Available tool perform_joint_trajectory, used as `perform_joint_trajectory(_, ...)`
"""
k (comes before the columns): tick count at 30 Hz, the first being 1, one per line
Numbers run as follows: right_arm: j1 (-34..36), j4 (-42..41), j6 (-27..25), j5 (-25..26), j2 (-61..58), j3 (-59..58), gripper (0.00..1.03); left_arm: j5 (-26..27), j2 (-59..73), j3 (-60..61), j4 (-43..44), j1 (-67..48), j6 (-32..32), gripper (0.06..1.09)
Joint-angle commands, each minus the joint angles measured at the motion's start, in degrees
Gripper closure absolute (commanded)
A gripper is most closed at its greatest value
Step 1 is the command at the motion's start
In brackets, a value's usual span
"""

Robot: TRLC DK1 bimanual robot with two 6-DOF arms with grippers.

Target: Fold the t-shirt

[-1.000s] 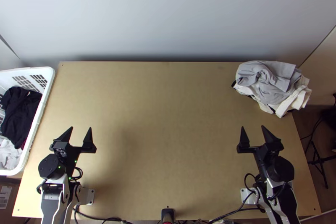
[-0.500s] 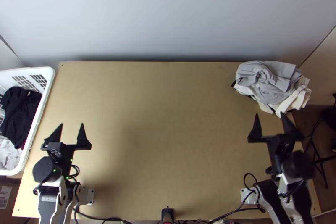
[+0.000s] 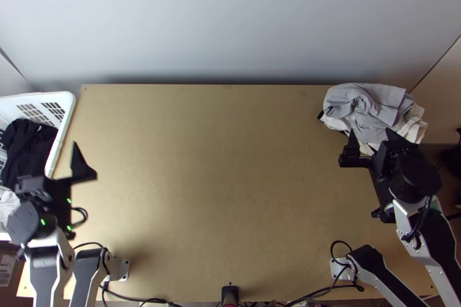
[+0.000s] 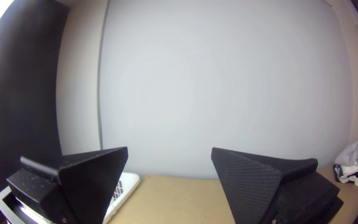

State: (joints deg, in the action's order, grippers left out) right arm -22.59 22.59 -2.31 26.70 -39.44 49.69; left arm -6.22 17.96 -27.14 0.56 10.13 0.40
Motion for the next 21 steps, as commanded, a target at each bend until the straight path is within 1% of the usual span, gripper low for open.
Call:
perform_joint_trajectory(1, -2.46, 4.57, 1.25, 2.83, -3.71, 4.54, 0.04, 1.65, 17.82, -13.12, -3.02, 13.42, -1.46, 0.1)
perform_joint_trajectory(4, -2.46, 6.5, 1.25, 2.92, -3.71, 5.86, 0.04, 8.94, 27.13, -20.94, -11.19, 22.65, -1.99, 0.1)
perform_joint_trajectory(7, -2.28, 8.17, 1.25, 3.1, -3.71, 5.94, 0.04, 16.94, 36.71, -27.27, -16.91, 31.62, -3.48, 0.1)
perform_joint_trajectory(9, -2.28, 9.14, 1.25, 3.1, -3.54, 5.86, 0.04, 17.64, 43.3, -31.58, -21.21, 35.4, -5.33, 0.1)
perform_joint_trajectory(11, -2.28, 9.84, 1.78, 3.1, -3.45, 5.68, 0.04, 17.91, 50.69, -36.85, -26.66, 39.18, -8.58, 0.1)
perform_joint_trajectory(15, -2.37, 11.07, 2.22, 3.18, -3.36, 5.42, 0.04, 18.7, 65.01, -47.57, -35.45, 43.48, -10.95, 0.1)
perform_joint_trajectory(18, -2.37, 11.69, 2.13, 3.18, -3.45, 5.94, 0.04, 18.79, 72.13, -52.58, -36.07, 46.03, -10.78, 0.1)
perform_joint_trajectory(21, -2.37, 12.39, 2.04, 3.18, -3.54, 6.29, 0.04, 18.96, 81.01, -58.12, -35.36, 47.7, -12.27, 0.1)
